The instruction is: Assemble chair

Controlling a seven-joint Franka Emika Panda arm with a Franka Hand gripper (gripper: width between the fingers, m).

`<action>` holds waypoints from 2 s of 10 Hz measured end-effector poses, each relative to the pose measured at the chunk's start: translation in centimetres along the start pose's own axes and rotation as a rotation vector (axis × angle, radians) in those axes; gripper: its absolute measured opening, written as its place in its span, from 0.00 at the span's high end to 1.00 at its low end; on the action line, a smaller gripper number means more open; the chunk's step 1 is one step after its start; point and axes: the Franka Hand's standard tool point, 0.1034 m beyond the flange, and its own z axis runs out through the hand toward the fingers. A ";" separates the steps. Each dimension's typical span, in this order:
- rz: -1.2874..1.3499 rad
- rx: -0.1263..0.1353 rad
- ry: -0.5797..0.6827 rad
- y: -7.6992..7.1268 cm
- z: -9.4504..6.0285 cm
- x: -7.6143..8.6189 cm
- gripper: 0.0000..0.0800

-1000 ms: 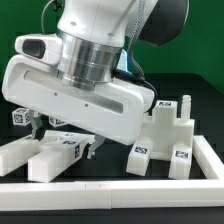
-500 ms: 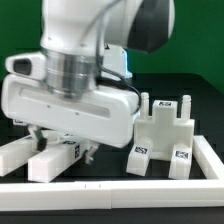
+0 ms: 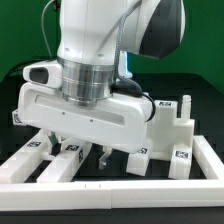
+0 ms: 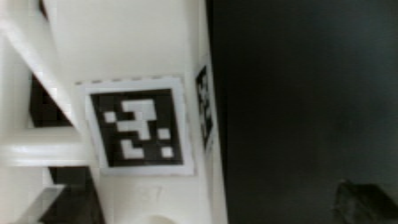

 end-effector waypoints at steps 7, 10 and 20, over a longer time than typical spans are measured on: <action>0.002 0.001 0.002 0.0 -0.1 0.1 0.64; -0.010 0.022 -0.016 1.3 -3.0 0.6 0.64; 0.030 0.010 -0.073 -3.3 -10.7 -1.0 0.64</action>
Offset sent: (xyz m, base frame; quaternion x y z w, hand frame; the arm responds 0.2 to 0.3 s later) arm 0.0000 0.0000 0.0000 0.0000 0.0000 0.0000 1.0000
